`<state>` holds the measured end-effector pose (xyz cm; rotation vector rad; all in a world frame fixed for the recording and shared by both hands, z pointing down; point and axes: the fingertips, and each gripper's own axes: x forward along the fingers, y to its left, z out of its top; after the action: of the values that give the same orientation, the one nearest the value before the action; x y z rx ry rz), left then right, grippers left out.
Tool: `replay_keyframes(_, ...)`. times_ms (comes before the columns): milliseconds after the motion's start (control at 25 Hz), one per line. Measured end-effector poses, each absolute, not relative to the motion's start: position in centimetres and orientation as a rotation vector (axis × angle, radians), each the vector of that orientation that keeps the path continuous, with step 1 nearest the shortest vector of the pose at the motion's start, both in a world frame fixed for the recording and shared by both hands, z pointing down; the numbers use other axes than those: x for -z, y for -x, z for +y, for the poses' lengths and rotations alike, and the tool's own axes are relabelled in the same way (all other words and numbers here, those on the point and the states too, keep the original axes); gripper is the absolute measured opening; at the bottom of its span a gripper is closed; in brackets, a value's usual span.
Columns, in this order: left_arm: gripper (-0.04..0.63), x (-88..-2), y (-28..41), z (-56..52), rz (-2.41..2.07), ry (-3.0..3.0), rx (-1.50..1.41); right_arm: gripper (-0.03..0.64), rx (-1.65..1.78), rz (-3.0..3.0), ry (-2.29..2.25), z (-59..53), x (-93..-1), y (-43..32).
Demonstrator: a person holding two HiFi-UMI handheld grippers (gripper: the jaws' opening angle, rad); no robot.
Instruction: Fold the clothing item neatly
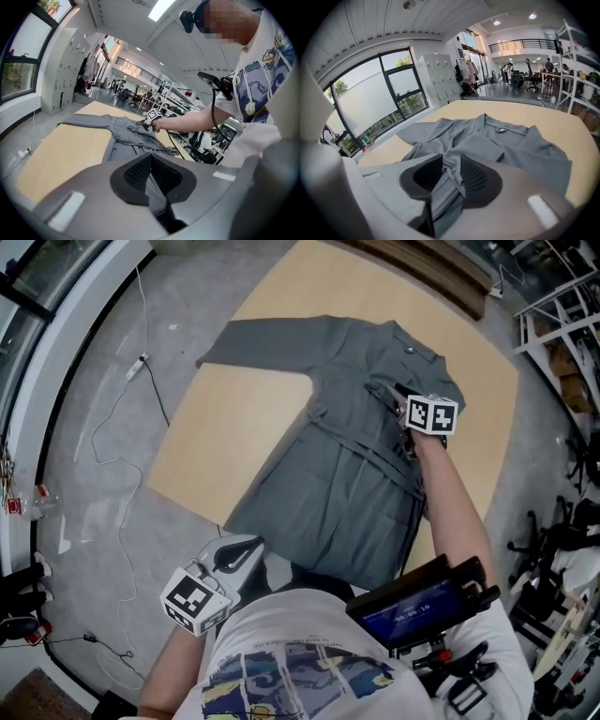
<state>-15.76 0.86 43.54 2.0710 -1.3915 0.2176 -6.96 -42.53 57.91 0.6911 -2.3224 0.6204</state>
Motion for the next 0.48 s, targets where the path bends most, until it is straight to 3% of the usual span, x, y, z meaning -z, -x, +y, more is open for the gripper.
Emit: replay_keyframes(480, 0.009, -41.6, 15.9, 1.1, -1.271, -2.259, -0.227, 0.107, -0.513, -2.344, -0.73, -34.4, -52.4, 2.7)
